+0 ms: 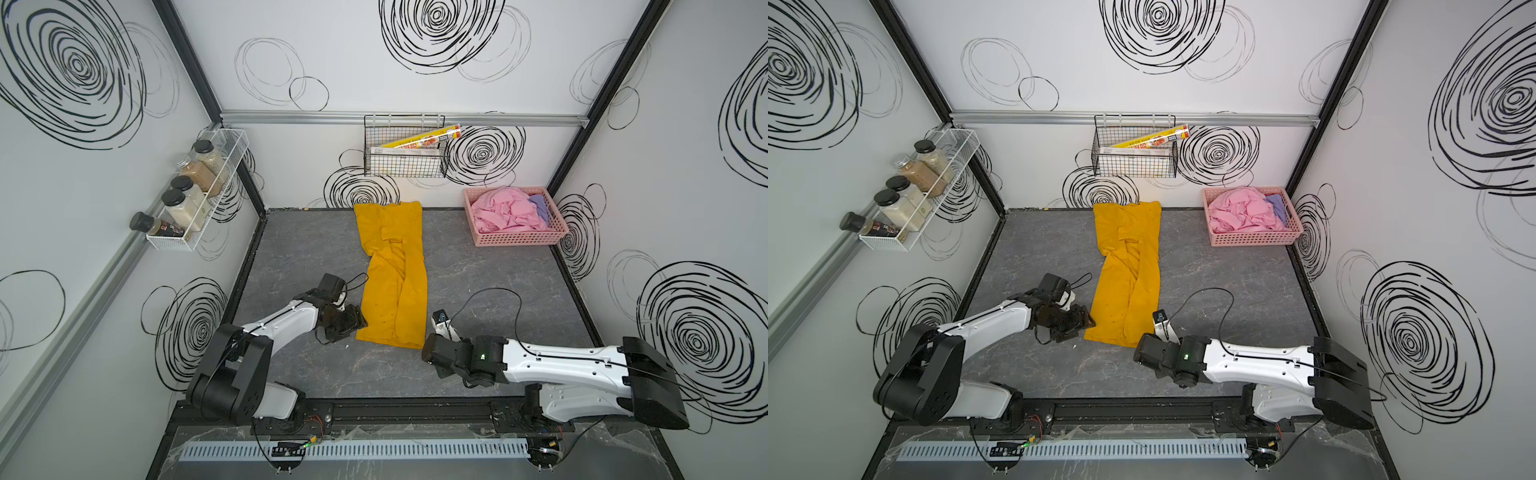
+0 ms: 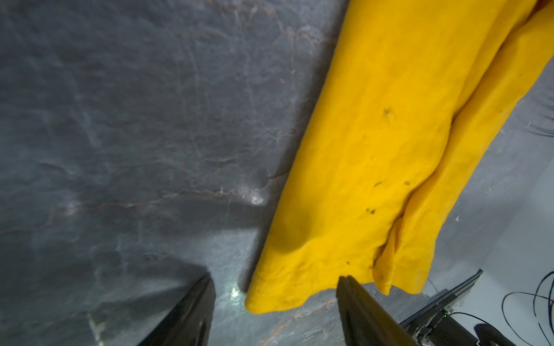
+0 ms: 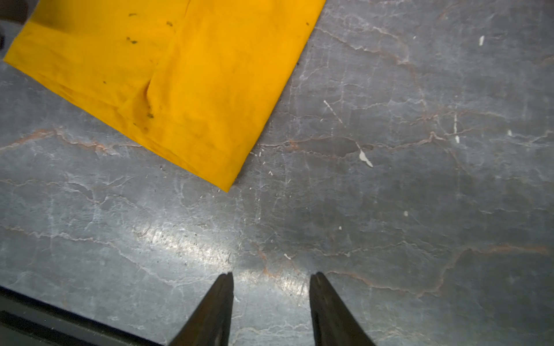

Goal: Fold and stack t-shirts
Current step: Fold the T-shirt.

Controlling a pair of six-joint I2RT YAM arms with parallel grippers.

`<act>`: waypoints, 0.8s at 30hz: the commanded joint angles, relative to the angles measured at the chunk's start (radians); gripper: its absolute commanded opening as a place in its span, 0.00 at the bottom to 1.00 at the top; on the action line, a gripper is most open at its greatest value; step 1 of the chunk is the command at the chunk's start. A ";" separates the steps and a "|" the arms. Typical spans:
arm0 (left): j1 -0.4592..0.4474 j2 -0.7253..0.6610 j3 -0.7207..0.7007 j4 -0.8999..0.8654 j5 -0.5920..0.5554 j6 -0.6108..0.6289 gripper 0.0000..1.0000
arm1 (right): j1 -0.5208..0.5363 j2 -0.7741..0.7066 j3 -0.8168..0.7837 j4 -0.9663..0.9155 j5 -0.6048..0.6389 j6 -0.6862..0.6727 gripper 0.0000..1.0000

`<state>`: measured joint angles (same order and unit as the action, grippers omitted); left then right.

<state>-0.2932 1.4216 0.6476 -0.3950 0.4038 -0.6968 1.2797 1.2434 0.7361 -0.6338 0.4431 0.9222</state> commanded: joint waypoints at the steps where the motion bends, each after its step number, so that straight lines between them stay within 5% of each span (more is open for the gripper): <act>1: -0.005 0.006 -0.073 -0.026 -0.018 -0.051 0.69 | -0.043 -0.072 -0.033 0.039 0.035 0.093 0.54; 7: -0.018 -0.040 -0.144 -0.014 -0.011 -0.103 0.62 | -0.143 -0.157 -0.149 0.272 -0.076 0.077 0.60; 15: -0.031 -0.062 -0.154 -0.034 -0.020 -0.129 0.56 | -0.168 0.098 -0.093 0.516 -0.265 0.052 0.55; 24: -0.032 -0.023 -0.138 -0.034 -0.026 -0.127 0.53 | -0.174 0.223 -0.093 0.641 -0.296 0.087 0.54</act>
<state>-0.3149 1.3430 0.5446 -0.3225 0.4206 -0.8169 1.1130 1.4502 0.6315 -0.0566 0.1600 0.9951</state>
